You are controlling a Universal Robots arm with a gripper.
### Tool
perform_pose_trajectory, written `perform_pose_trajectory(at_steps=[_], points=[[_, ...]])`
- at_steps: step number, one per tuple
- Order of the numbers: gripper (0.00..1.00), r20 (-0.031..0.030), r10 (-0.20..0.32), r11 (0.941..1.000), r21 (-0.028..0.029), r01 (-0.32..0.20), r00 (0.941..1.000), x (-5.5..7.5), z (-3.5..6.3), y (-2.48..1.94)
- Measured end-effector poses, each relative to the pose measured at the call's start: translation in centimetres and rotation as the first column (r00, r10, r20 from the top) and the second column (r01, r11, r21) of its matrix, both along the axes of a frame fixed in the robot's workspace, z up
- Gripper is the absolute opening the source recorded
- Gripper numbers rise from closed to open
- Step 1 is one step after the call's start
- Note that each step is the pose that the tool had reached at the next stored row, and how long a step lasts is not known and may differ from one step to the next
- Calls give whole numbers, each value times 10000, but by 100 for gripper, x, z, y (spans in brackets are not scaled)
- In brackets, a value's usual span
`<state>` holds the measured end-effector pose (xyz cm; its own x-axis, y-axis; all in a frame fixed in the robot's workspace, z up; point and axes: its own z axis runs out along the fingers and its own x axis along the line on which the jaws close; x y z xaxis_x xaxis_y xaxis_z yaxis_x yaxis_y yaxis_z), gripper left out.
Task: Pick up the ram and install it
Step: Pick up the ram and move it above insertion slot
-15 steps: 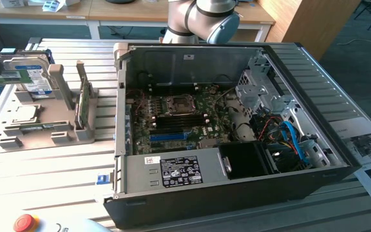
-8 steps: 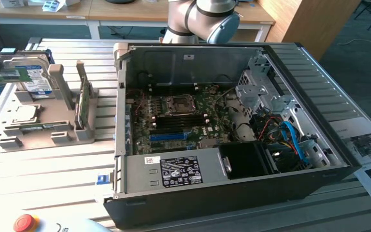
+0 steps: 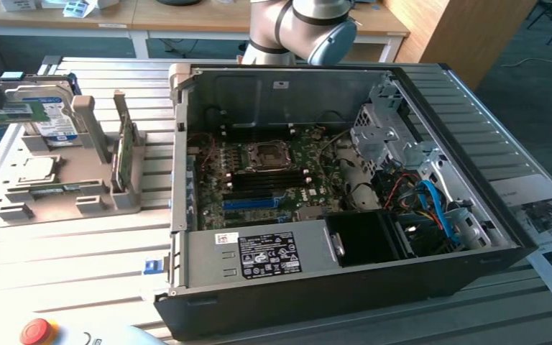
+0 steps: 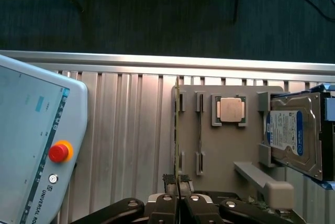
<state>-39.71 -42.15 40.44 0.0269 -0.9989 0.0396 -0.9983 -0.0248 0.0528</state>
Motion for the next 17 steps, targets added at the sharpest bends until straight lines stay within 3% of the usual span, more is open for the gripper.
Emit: perform_pose_trajectory(at_steps=[17], points=[[12, 0, -1, 10000, 0, 1, 10000, 162, 0, -19]])
